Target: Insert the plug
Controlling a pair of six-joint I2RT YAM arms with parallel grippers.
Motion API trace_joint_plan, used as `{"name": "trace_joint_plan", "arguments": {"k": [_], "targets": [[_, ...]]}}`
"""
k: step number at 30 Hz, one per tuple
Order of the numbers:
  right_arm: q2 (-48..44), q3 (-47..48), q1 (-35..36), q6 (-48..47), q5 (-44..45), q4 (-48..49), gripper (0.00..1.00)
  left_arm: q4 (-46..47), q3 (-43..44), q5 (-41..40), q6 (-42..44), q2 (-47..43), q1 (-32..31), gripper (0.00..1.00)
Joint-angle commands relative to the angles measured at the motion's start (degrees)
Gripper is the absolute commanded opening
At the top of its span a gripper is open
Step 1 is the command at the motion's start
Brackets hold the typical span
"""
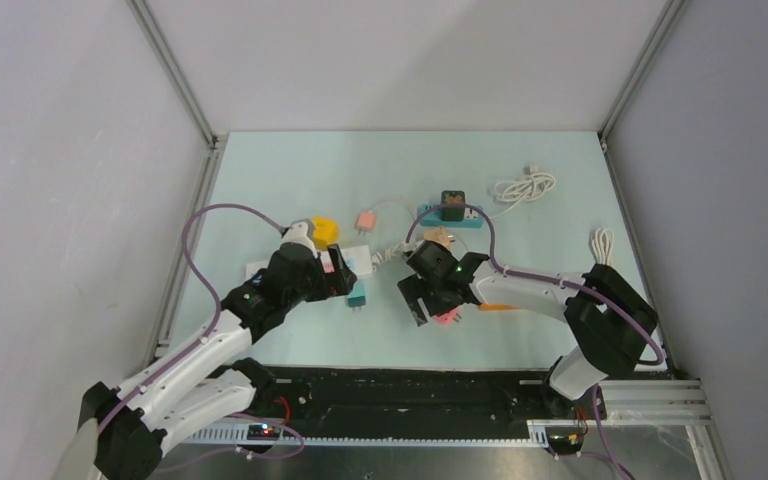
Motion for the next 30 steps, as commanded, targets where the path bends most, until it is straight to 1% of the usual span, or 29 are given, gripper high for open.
{"name": "trace_joint_plan", "arguments": {"k": [1,8,10,13,16,19,23,26,30], "targets": [[-2.82,-0.34,-1.10,-3.17,-0.22,0.68,0.86,0.41,1.51,-0.46,0.14,-1.06,0.73,1.00],[-4.97,-0.34,-2.48,-3.10,0.73,0.62,0.85,0.45,1.72,0.12,-0.17,-0.14,0.89,1.00],[-5.37,-0.41,-2.66,-4.11,1.47,0.94,0.86,0.47,1.82,0.18,-0.03,-0.07,0.93,1.00],[-4.35,-0.82,-2.89,-8.85,1.09,1.85,0.86,0.46,1.83,0.17,0.09,-0.03,0.99,1.00],[-2.80,-0.78,-4.26,-13.46,-2.13,2.01,0.86,0.49,1.88,0.29,0.15,0.03,0.99,1.00],[-2.82,-0.78,-5.77,-15.87,-6.67,2.53,0.86,0.53,1.84,0.64,0.18,0.16,0.97,1.00],[-2.68,-0.48,-6.49,-19.02,-9.09,2.38,0.86,0.52,1.91,0.86,0.51,0.25,1.03,1.00],[-0.86,0.09,-6.73,-20.85,-9.85,1.32,0.86,0.44,2.00,0.94,0.51,0.27,1.13,1.00],[2.13,1.21,-6.38,-21.36,-7.74,-0.13,0.85,0.47,1.98,1.21,0.29,0.25,1.19,1.00]]}}
